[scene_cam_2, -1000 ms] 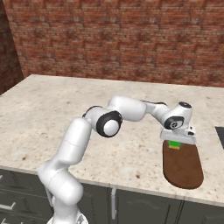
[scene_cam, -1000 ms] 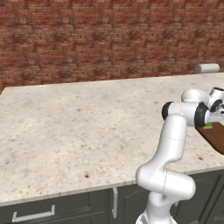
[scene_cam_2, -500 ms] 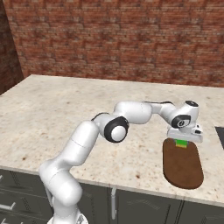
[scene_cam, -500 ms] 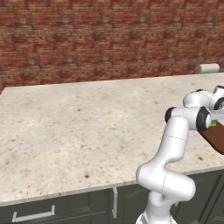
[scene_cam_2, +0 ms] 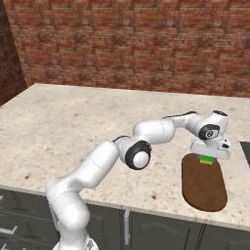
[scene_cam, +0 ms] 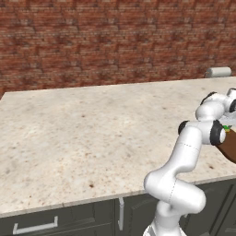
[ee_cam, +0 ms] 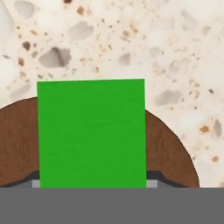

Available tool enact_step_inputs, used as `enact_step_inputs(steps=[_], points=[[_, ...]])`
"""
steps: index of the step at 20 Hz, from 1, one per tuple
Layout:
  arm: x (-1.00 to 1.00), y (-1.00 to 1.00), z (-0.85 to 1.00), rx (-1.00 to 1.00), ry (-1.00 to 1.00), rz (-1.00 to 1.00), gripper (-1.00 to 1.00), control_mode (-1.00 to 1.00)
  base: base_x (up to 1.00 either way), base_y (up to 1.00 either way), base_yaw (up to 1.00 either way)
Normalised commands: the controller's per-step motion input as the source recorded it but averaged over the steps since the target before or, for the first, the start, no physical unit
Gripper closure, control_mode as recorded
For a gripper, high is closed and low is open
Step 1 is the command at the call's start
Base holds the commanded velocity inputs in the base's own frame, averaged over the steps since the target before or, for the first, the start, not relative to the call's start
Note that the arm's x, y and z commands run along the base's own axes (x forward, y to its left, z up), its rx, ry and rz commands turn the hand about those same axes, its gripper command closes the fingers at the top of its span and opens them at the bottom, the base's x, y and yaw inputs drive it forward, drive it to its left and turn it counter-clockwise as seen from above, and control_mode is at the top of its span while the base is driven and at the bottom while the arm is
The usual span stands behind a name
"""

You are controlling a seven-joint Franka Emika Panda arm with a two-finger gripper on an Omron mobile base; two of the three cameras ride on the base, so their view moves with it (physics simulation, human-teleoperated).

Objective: Pick up the sponge from the counter and clean the cutting board by briefly scrubbing or pressing down on the cutting board. Once finished, release the sponge.

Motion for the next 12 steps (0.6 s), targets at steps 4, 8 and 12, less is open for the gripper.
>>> enact_step_inputs(steps=[4,8,12], points=[[-1.00,0.66,-0.03,-0.04,-0.03,0.02,1.00,-1.00,0.00,0.00,0.00],[-0.79,0.99,0.05,-0.07,0.00,0.05,1.00,-1.00,0.00,0.00,0.00],[-0.27,1.00,0.14,-0.09,-0.01,0.08,1.00,-1.00,0.00,0.00,0.00]])
